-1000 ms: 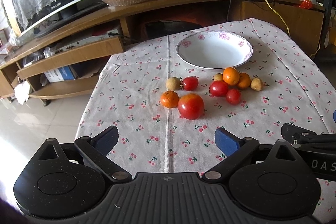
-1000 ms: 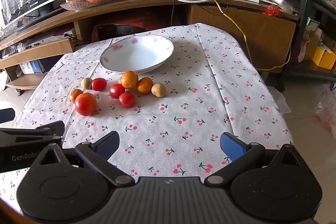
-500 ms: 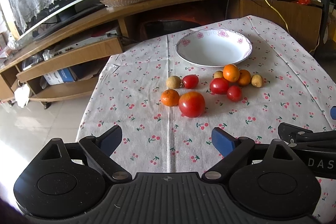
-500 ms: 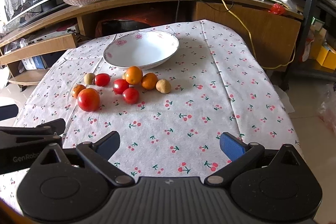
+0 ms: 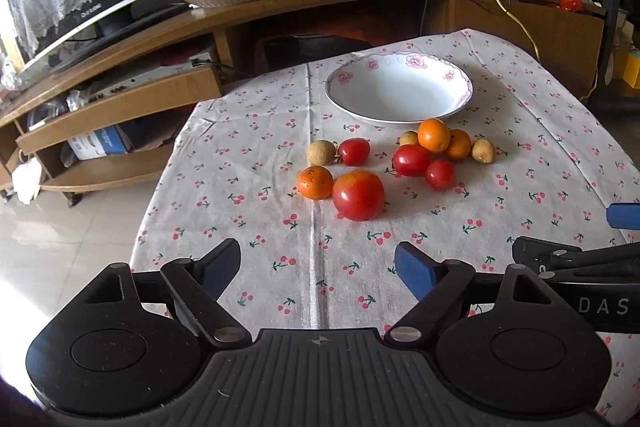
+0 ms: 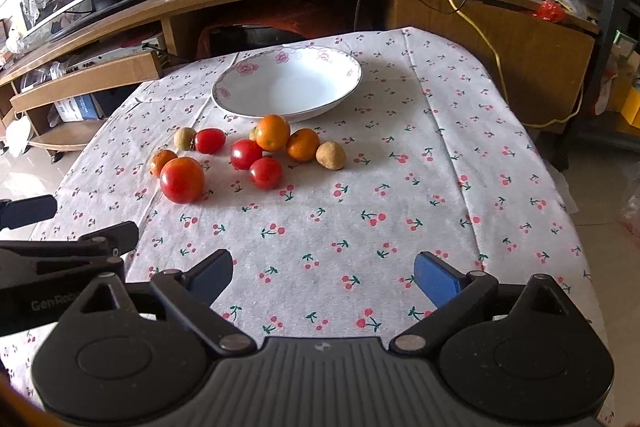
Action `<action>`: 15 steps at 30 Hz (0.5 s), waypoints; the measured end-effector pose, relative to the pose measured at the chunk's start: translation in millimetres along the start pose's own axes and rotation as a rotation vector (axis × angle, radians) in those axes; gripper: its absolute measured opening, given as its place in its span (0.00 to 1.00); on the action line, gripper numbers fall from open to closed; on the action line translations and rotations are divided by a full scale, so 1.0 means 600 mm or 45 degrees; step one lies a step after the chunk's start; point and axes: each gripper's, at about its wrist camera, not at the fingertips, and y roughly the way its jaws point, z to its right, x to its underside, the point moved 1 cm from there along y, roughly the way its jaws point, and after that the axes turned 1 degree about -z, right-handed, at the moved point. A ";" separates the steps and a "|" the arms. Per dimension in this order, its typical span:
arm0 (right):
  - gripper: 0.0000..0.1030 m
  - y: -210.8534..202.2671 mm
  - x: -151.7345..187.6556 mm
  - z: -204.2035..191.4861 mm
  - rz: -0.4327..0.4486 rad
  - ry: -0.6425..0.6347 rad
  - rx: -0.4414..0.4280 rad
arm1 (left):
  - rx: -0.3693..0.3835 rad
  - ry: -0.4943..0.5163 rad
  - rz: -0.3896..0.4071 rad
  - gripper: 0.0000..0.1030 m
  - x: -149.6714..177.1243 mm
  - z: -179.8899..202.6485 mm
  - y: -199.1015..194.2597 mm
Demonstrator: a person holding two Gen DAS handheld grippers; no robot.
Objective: Organize fruits
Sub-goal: 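Move both tools toward the fruit cluster beside the white bowl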
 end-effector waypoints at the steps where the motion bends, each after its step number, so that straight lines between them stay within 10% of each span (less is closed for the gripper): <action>1: 0.95 0.002 -0.001 0.000 0.000 -0.005 -0.002 | 0.003 0.004 0.003 0.86 -0.001 0.000 0.002; 15: 0.88 0.053 -0.037 0.004 -0.067 -0.070 -0.036 | 0.044 0.071 -0.016 0.79 -0.029 0.010 0.050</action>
